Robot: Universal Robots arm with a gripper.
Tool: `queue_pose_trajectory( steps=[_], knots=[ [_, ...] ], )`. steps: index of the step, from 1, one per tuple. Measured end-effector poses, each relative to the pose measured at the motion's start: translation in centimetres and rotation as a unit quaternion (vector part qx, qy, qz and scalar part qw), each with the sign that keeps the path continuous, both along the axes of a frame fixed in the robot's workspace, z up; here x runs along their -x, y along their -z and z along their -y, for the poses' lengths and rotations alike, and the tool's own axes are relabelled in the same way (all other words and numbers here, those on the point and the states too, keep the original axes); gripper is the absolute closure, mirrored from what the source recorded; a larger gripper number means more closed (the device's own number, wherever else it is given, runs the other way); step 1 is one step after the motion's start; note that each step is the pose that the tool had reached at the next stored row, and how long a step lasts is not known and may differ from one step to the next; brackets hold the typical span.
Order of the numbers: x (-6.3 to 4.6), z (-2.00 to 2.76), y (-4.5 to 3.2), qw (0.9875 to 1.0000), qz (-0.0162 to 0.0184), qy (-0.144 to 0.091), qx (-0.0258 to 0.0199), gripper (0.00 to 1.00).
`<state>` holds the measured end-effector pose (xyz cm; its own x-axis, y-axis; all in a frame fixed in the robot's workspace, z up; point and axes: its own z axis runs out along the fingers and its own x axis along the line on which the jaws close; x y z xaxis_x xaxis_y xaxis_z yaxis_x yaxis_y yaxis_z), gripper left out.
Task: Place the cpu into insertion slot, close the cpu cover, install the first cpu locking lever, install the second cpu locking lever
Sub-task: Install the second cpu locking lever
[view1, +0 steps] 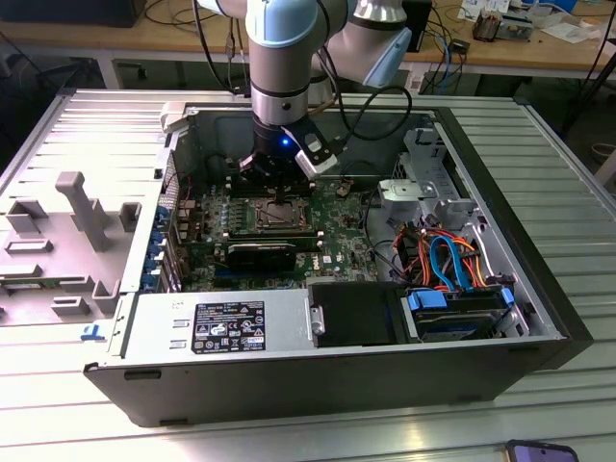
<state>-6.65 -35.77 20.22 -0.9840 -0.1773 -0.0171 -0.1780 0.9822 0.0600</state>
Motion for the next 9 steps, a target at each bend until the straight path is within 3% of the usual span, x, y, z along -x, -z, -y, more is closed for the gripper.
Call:
queue_pose_trajectory(
  steps=[9],
  knots=[
    [0.0, 0.0, 0.0, 1.0, 0.0, 0.0, 0.0, 0.89]
  ],
)
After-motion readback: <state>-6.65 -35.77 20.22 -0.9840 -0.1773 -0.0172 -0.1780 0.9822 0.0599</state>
